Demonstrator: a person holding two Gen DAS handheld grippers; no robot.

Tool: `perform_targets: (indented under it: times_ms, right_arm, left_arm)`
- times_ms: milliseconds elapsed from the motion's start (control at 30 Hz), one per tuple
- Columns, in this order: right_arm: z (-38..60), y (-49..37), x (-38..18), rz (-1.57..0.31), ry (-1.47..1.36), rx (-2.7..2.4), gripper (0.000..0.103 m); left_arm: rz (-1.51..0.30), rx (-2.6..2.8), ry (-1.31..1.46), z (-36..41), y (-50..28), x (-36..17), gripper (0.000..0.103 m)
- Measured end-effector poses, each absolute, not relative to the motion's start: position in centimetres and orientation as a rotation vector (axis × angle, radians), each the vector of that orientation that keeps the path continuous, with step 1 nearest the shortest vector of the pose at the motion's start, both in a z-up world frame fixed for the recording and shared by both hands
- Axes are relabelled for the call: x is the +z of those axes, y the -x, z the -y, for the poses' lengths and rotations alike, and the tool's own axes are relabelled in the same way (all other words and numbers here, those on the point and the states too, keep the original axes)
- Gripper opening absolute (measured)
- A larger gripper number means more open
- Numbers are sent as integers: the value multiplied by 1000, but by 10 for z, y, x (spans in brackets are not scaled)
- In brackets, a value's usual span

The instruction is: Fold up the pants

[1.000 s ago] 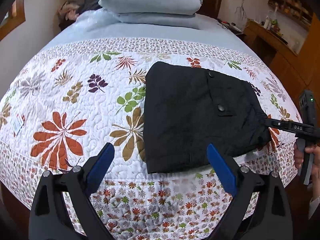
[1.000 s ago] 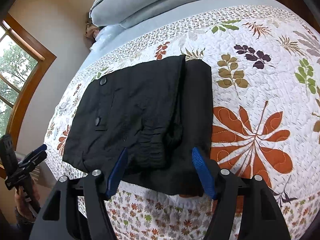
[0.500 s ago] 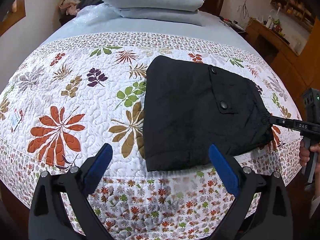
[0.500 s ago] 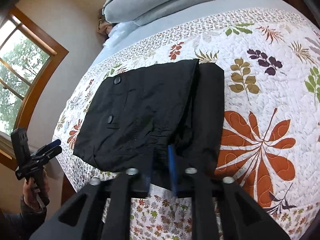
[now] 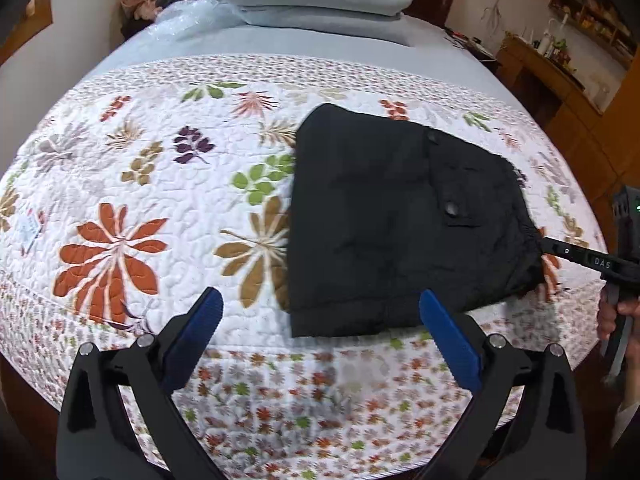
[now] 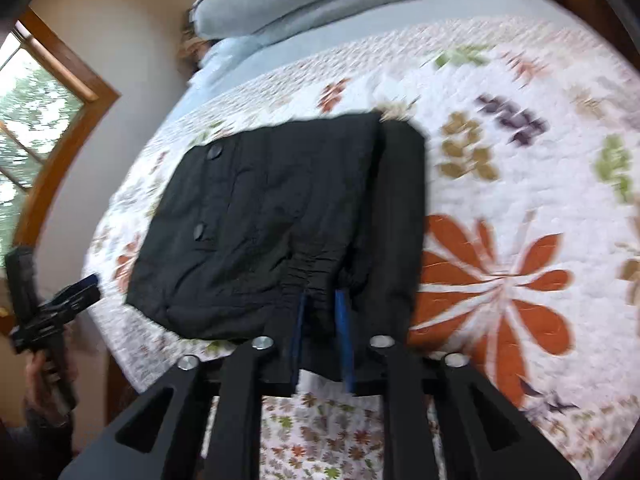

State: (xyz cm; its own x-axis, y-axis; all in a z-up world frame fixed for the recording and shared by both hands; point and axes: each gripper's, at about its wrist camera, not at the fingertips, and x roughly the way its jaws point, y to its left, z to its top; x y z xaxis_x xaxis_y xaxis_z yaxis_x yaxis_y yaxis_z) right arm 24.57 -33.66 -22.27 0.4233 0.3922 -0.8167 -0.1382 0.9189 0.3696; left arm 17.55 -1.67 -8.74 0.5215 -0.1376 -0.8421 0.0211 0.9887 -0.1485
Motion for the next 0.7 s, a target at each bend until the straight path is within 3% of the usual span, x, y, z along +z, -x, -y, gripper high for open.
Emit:
perform_targets:
  times_ms: [33, 167, 233, 700]
  right_arm:
    - [333, -234, -209, -1043, -208, 268, 64]
    - [306, -192, -164, -894, 6, 74, 81]
    - [290, -169, -143, -815, 43, 62, 95]
    - [270, -109, -86, -738, -80, 142, 99]
  left_arm:
    - [-1011, -95, 129, 18, -174, -84, 99]
    - [-974, -69, 95, 28, -167, -68, 100]
    - [-944, -87, 113, 31, -160, -59, 100]
    - [-795, -41, 132, 12, -93, -8, 100]
